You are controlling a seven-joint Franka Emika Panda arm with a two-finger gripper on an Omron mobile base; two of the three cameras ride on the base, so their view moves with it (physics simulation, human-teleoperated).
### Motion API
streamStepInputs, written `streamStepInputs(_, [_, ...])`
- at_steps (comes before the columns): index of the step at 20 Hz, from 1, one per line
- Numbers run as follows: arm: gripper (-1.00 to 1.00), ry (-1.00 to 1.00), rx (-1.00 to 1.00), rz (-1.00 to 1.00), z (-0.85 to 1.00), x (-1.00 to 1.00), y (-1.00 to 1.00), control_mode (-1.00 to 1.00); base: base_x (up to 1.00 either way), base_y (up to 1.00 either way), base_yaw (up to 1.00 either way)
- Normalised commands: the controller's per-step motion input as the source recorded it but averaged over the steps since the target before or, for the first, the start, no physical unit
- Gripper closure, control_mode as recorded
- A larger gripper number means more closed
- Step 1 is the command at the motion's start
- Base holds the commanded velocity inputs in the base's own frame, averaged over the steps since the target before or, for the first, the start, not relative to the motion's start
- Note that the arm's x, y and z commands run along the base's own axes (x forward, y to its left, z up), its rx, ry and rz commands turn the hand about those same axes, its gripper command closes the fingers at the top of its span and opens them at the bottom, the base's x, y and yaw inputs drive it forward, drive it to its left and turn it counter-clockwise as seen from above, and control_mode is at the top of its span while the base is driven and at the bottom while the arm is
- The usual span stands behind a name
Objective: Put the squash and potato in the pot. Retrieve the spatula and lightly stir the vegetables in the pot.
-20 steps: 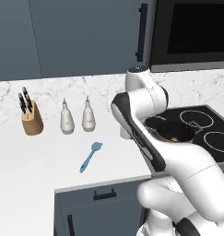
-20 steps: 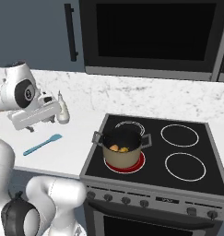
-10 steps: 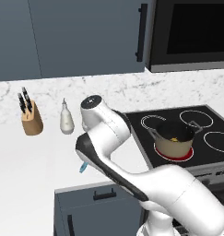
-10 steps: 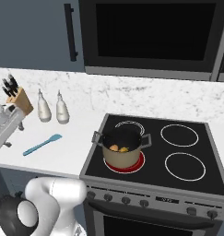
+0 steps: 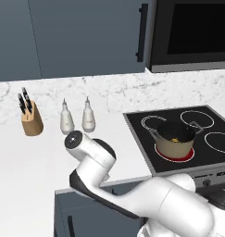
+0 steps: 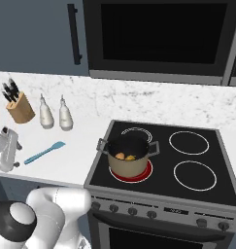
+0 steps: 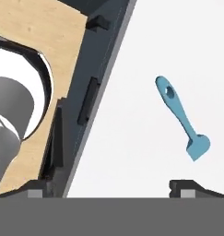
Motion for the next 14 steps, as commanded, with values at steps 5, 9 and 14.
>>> streamStepInputs(5, [-1.0, 0.0, -0.27, 0.09, -0.13, 0.19, 0.33, -1.0, 0.0, 0.0, 0.0])
streamStepInputs(9, [-1.0, 0.01, -0.17, 0.02, 0.0, 0.2, 0.45, -1.0, 0.0, 0.0, 0.0])
streamStepInputs(14, [-1.0, 0.05, -0.18, 0.03, -0.12, 0.39, 0.16, -1.0, 0.0, 0.0, 0.0])
